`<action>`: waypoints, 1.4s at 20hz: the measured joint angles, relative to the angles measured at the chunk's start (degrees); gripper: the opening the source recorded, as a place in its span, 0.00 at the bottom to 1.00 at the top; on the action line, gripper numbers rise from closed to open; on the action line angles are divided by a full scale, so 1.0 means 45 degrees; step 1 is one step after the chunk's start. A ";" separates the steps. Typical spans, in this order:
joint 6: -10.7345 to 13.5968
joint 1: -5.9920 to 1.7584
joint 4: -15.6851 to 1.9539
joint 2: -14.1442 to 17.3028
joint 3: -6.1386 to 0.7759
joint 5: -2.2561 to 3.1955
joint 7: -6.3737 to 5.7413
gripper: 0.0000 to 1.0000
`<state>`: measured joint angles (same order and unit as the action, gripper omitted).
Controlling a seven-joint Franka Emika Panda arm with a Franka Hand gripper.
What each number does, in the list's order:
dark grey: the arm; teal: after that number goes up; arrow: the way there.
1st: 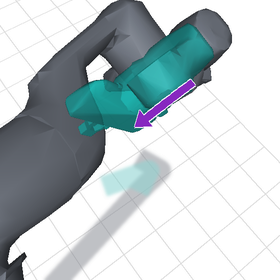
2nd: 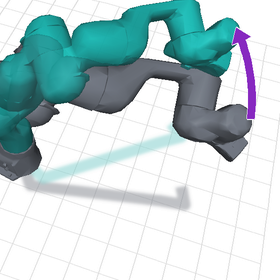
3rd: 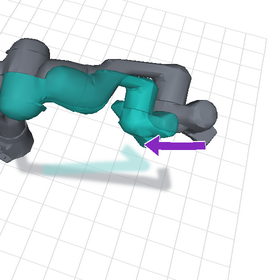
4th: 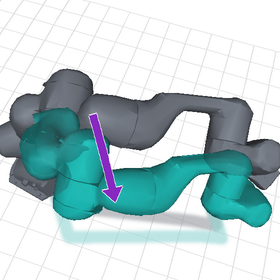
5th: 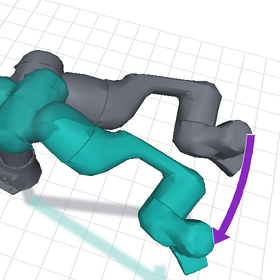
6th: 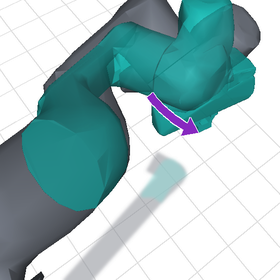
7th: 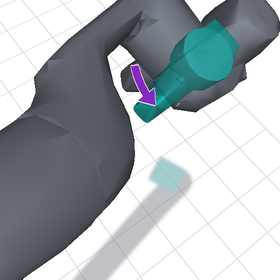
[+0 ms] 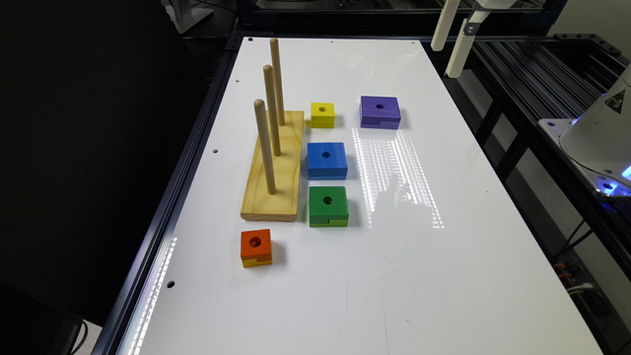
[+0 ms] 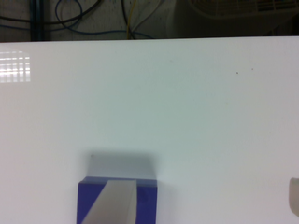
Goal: Pick up yellow block.
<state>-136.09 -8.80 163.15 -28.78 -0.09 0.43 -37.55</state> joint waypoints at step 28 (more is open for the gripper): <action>-0.0776 -0.1154 -0.2644 0.3234 0.0025 0.0045 0.1113 1.00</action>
<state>-139.58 -13.99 151.25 -14.22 0.02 0.63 -32.54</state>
